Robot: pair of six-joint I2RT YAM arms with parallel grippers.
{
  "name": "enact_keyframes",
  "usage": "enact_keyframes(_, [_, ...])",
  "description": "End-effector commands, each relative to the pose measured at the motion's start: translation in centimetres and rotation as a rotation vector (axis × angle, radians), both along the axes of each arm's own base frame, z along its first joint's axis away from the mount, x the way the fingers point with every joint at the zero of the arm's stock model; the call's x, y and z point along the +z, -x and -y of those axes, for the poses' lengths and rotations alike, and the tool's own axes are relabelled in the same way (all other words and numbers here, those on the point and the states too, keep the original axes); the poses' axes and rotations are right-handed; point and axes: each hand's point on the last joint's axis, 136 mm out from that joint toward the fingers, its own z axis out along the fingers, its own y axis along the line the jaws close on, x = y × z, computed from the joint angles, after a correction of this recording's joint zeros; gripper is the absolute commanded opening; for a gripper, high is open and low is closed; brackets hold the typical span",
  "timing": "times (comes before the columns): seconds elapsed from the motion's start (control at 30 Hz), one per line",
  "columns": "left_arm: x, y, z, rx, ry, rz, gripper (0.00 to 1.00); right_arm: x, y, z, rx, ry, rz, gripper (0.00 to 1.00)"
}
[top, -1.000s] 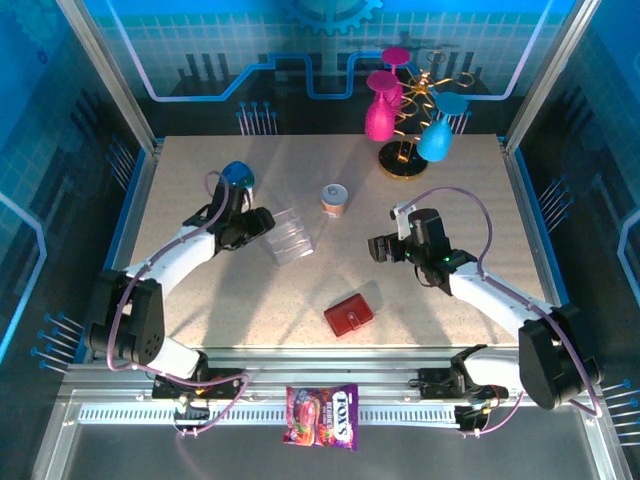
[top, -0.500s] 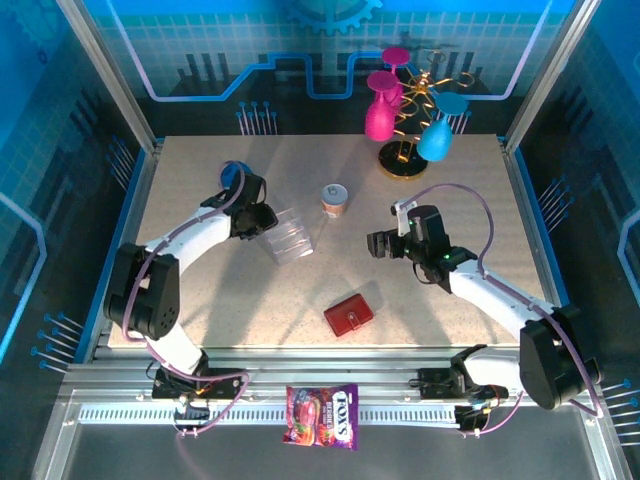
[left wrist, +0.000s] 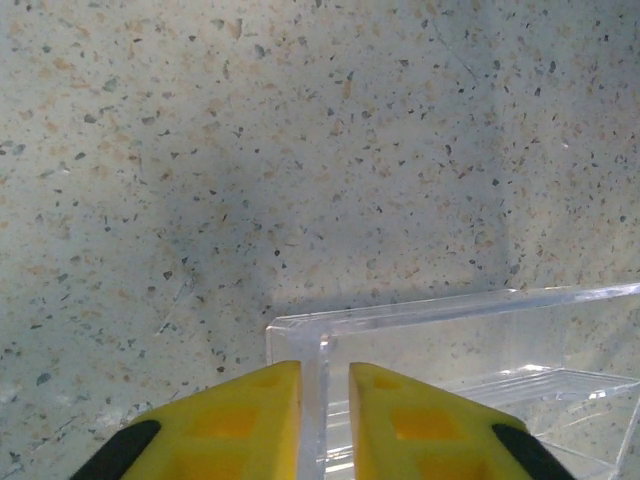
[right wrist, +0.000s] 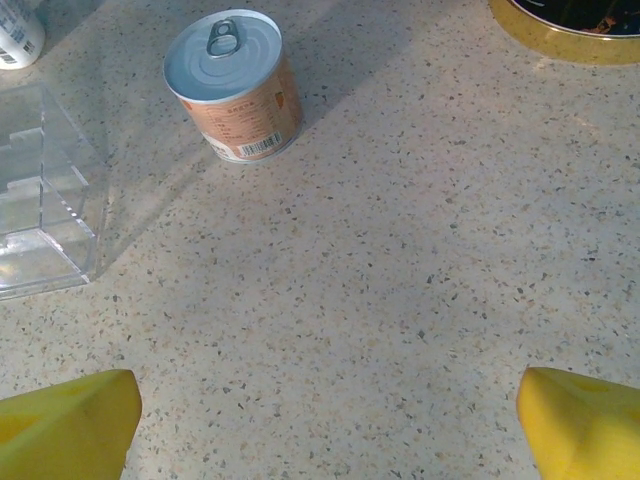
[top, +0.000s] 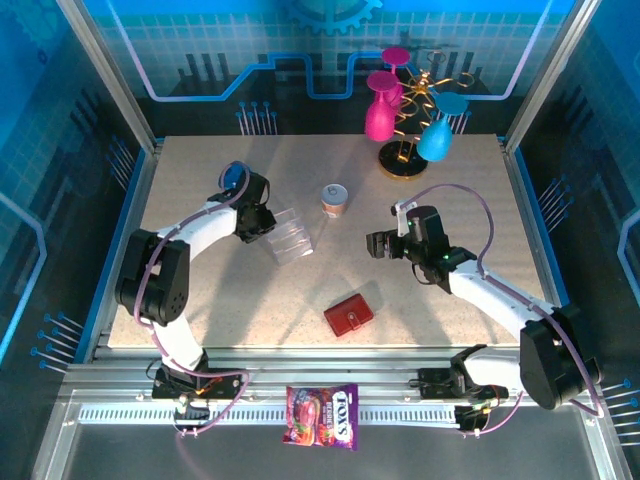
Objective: Take the credit cards out of the card holder
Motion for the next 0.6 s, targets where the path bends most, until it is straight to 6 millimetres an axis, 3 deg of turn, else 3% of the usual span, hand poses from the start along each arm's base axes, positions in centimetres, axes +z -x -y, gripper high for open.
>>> enact_keyframes(0.0, [0.4, -0.5, -0.2, -0.011, -0.011, 0.004, 0.16, 2.1, -0.3, -0.2, -0.011, -0.013, 0.042, 0.98])
enact_keyframes(0.27, [2.2, -1.5, 1.0, -0.122, -0.019, 0.065, 0.07, 2.6, -0.1, 0.0, -0.014, -0.011, 0.054, 0.98])
enact_keyframes(0.57, [3.4, -3.0, 6.2, -0.308, -0.019, 0.091, 0.03, 2.6, 0.2, 0.2, -0.022, -0.011, 0.057, 0.98])
